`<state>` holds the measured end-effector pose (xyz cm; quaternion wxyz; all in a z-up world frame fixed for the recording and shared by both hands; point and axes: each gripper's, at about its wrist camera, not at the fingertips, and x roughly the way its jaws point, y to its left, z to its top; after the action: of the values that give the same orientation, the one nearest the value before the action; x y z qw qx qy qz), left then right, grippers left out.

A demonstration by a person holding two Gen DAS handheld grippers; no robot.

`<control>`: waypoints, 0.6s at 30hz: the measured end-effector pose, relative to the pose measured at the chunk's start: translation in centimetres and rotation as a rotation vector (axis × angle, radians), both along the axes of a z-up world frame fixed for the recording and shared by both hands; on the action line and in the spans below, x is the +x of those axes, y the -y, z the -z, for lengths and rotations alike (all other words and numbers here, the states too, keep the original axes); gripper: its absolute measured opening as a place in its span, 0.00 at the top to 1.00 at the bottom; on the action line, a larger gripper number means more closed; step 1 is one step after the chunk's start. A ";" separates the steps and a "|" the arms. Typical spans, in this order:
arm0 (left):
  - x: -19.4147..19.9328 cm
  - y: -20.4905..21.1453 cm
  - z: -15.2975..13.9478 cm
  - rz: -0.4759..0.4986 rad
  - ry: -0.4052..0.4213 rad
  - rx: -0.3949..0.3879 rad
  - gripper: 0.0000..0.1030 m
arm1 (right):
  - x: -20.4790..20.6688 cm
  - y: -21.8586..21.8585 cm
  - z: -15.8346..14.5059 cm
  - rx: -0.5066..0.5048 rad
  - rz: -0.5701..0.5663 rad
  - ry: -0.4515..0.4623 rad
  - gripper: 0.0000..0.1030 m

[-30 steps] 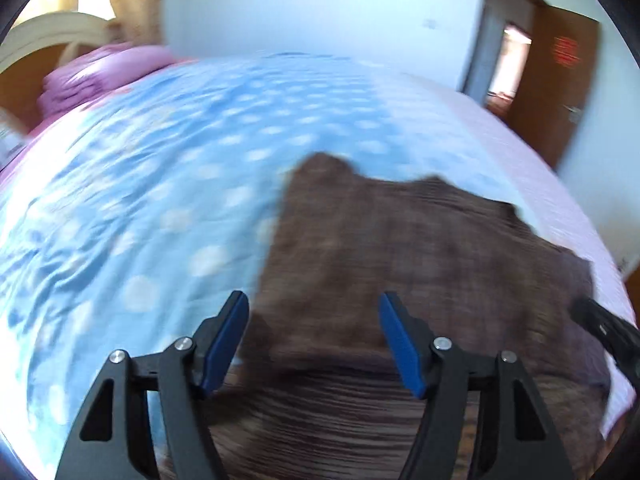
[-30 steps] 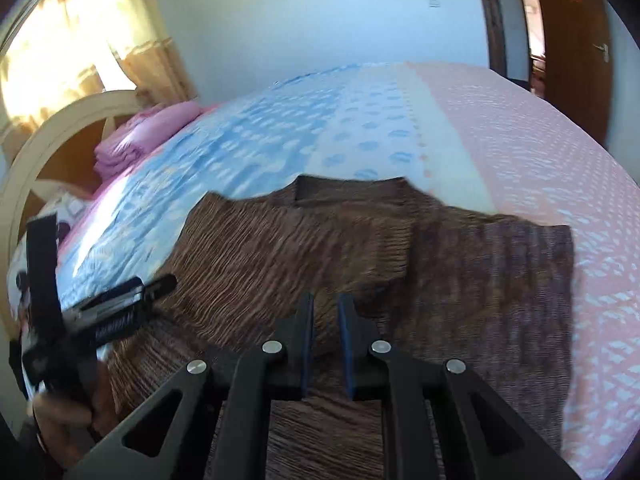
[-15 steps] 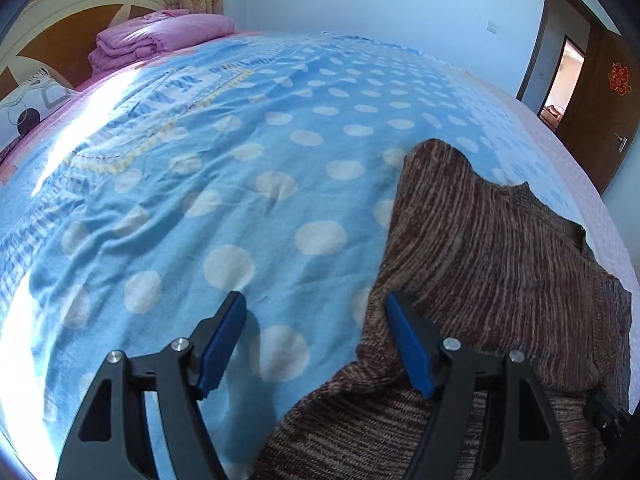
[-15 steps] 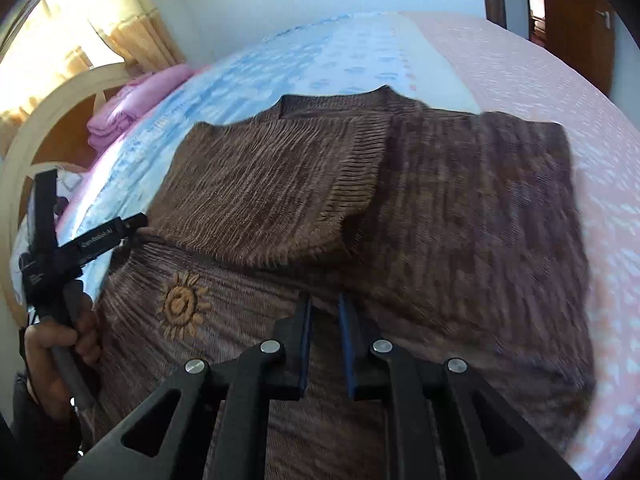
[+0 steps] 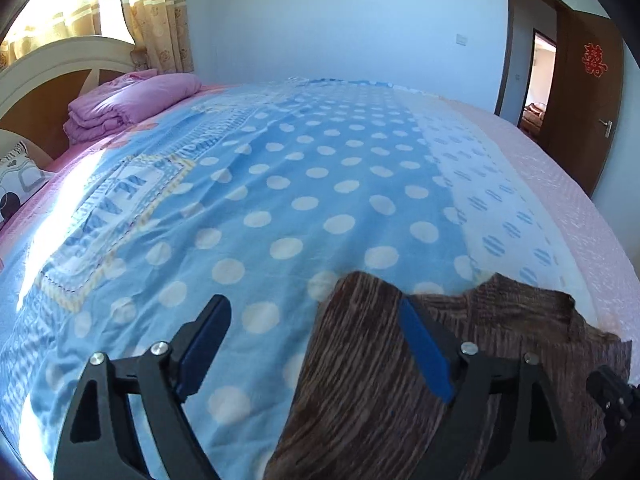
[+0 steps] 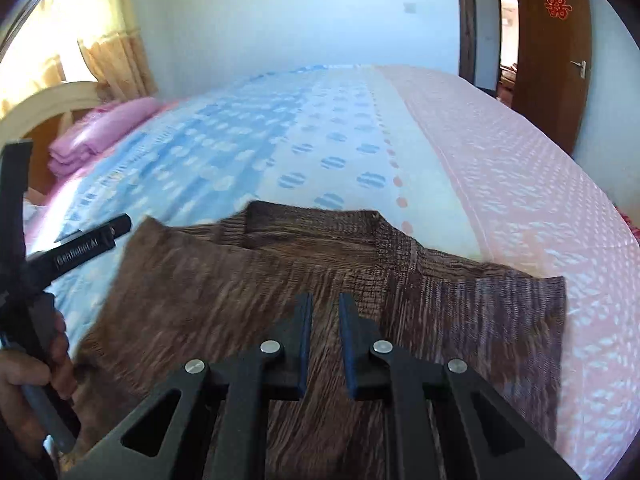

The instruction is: Fold small clothes

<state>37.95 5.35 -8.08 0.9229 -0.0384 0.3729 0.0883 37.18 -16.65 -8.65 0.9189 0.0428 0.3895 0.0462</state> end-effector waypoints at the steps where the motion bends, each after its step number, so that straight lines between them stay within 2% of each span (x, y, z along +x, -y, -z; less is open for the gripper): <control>1: 1.5 -0.1 1.0 -0.024 -0.047 0.033 0.15 | 1.0 -0.1 1.0 0.002 -0.005 -0.035 0.86; 2: 2.4 -0.5 2.0 -0.063 -0.093 0.066 0.18 | 1.7 -0.3 2.1 0.011 -0.028 -0.067 0.86; 3: 3.1 -1.6 3.3 -0.120 -0.134 0.089 0.23 | 1.5 -0.5 2.3 -0.002 -0.047 -0.032 0.86; 4: 3.3 -3.1 4.3 -0.169 -0.162 0.068 0.23 | 1.5 -0.7 2.3 -0.011 -0.058 -0.021 0.81; 5: 3.2 -4.9 5.1 -0.198 -0.183 -0.031 0.21 | 1.6 -0.7 2.4 -0.005 -0.068 -0.019 0.76; 6: 2.6 -6.7 4.9 -0.221 -0.139 -0.141 0.23 | 1.7 -0.7 2.4 0.004 -0.077 -0.012 0.73; 7: 2.4 -7.2 4.6 -0.251 -0.121 -0.146 0.24 | 1.7 -0.6 2.5 0.015 -0.085 -0.008 0.70; 8: 2.7 -7.6 4.7 -0.294 -0.135 -0.100 0.25 | 1.8 -0.7 2.6 0.022 -0.088 -0.006 0.69; 9: 3.2 -8.0 5.1 -0.314 -0.166 -0.095 0.24 | 1.8 -0.6 2.6 0.024 -0.089 -0.005 0.69; 10: 3.3 -8.3 5.1 -0.316 -0.163 -0.107 0.22 | 1.8 -0.7 2.6 0.024 -0.090 -0.002 0.69; 12: 3.4 -7.8 5.1 -0.311 -0.166 -0.082 0.22 | 1.8 -0.7 2.7 0.029 -0.090 0.001 0.68; 14: 3.1 -6.8 4.9 -0.270 -0.168 -0.046 0.22 | 1.9 -0.7 2.8 0.035 -0.090 0.004 0.68; 18: 1.7 -5.4 4.0 -0.213 -0.194 -0.027 0.22 | 1.9 -0.6 2.9 0.049 -0.091 0.004 0.68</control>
<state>39.70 10.76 -12.04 0.8672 -0.0813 0.4554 0.1841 39.03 -16.04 -11.54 0.9153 0.0476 0.3877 0.0977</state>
